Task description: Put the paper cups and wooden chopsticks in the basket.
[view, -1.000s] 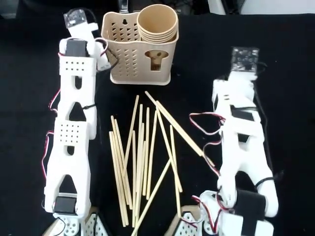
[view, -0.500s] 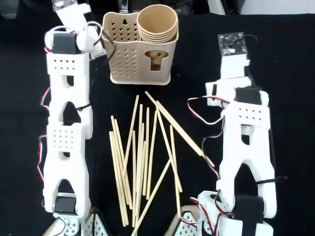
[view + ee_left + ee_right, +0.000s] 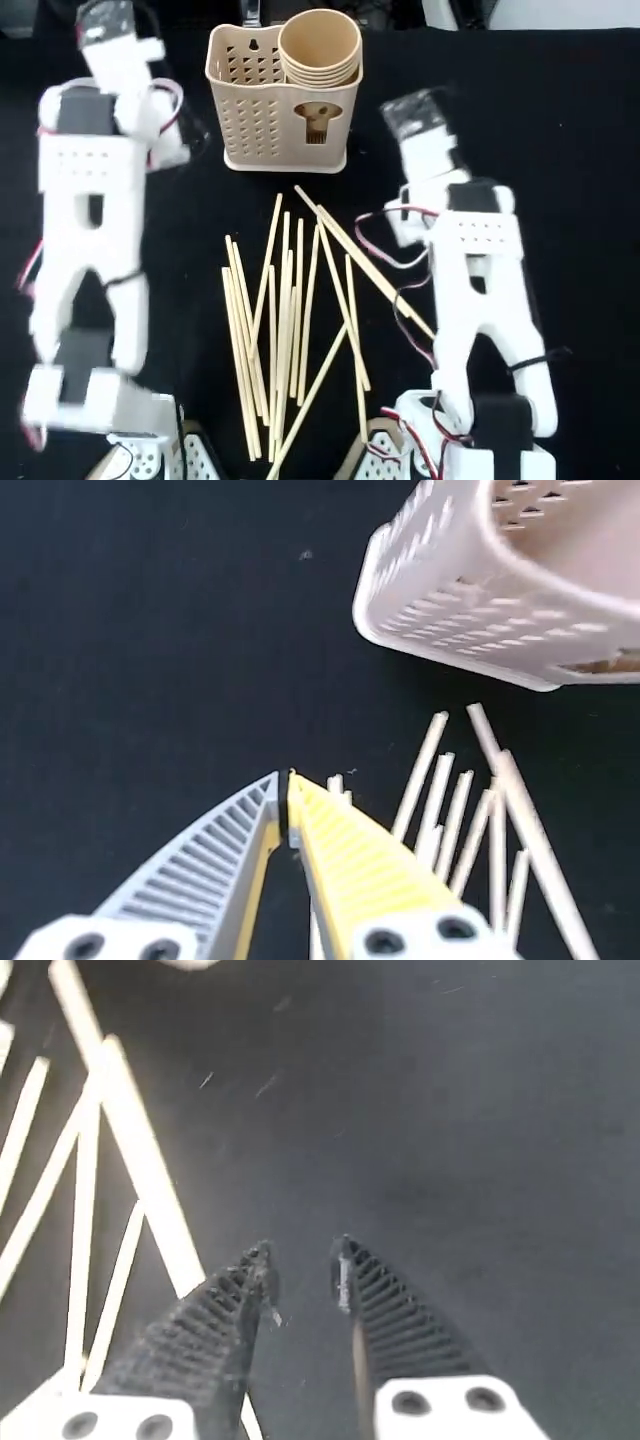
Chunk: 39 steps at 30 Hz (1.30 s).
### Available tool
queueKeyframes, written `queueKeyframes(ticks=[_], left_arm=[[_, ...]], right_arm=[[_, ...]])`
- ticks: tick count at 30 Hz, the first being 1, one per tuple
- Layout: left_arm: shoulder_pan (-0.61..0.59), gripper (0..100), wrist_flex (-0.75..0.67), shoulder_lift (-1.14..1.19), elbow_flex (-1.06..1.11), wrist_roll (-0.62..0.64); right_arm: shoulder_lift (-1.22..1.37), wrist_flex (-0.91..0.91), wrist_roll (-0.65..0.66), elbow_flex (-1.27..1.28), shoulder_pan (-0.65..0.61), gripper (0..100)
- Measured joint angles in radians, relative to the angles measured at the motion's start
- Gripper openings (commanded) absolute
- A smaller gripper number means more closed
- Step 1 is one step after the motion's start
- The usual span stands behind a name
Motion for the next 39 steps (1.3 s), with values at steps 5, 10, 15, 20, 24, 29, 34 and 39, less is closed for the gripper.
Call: queueKeyframes(ticks=[5,10,15,20,24,29,34,39], left_arm=[[-0.057,3,-0.327,-0.368,0.585,-0.144],[-0.098,3,-0.605,-0.571,1.096,-0.172],[-0.097,3,-0.741,-0.592,1.341,-0.172],[-0.097,3,-0.844,-0.597,1.448,-0.172],[-0.110,3,-0.950,-0.597,1.530,-0.172],[-0.115,3,-1.013,-0.597,1.571,-0.172],[-0.115,3,-1.020,-0.597,1.571,-0.172],[-0.115,3,-1.020,-0.597,1.571,-0.172]], right_arm=[[0.000,-0.092,0.112,0.144,-0.002,11.9],[0.000,-0.181,0.203,0.258,-0.005,20.5],[0.000,-0.192,0.269,0.292,-0.034,20.1],[0.000,-0.195,0.272,0.307,-0.147,20.3],[0.043,-0.209,0.272,0.307,-0.176,20.4],[0.167,-0.210,0.272,0.269,-0.183,20.4],[0.279,-0.210,0.272,0.203,-0.184,19.4],[0.293,-0.193,0.275,0.176,-0.181,10.5]])
